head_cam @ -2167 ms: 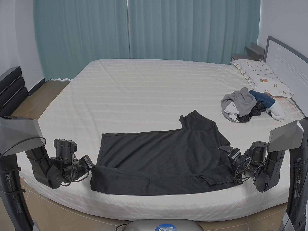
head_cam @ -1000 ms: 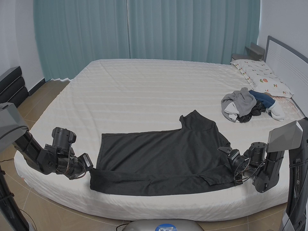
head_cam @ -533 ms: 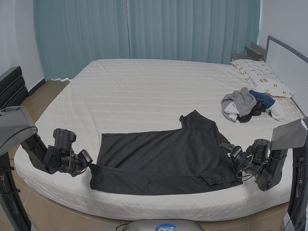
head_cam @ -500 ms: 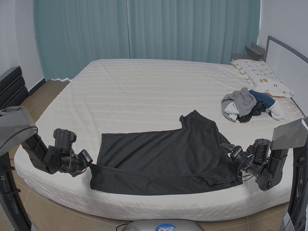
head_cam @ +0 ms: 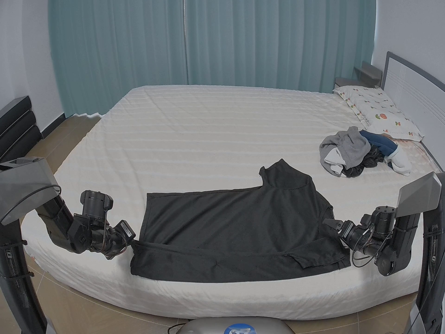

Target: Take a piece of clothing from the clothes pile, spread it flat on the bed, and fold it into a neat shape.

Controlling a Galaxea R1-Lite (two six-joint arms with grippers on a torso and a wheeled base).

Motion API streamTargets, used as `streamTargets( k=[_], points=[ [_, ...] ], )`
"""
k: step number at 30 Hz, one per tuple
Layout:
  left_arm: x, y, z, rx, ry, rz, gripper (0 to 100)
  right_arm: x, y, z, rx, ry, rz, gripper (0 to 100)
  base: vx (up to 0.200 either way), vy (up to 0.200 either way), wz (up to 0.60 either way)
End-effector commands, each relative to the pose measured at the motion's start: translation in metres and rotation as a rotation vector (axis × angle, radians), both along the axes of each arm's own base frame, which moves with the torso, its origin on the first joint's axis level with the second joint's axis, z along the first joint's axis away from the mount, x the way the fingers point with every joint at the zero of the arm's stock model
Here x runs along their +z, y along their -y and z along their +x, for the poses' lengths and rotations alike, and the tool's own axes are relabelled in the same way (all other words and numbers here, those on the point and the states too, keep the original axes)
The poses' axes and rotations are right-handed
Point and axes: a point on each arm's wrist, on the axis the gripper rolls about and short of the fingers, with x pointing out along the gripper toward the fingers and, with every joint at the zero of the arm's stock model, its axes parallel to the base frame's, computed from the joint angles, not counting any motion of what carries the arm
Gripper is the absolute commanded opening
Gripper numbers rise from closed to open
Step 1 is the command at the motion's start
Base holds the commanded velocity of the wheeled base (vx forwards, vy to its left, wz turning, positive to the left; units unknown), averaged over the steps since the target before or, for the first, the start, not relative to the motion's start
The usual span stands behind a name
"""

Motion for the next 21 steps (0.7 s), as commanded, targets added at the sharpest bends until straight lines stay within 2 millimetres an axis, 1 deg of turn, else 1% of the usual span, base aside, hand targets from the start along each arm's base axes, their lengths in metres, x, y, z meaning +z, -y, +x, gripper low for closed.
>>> streamTargets(
  k=[1, 15, 16, 21],
  points=[
    [-0.0039, 0.0000, 0.0001, 0.001, -0.011, 0.000, 0, -0.0151, -0.0013, -0.0023, 0.025, -0.036, -0.015, 100, 0.000, 0.000, 0.00],
    [-0.0059, 0.0005, 0.0001, -0.001, -0.018, 0.001, 0, -0.0229, -0.0019, -0.0029, 0.051, -0.055, -0.008, 100, 0.000, 0.000, 0.00],
    [-0.0059, 0.0005, 0.0001, -0.001, -0.018, 0.001, 0, -0.0242, -0.0005, -0.0028, 0.051, -0.058, -0.007, 0, 0.000, 0.000, 0.00],
    [-0.0059, 0.0005, 0.0001, -0.001, -0.018, 0.001, 0, -0.0224, 0.0014, -0.0041, 0.045, -0.058, -0.007, 0, 0.000, 0.000, 0.00]
  ],
)
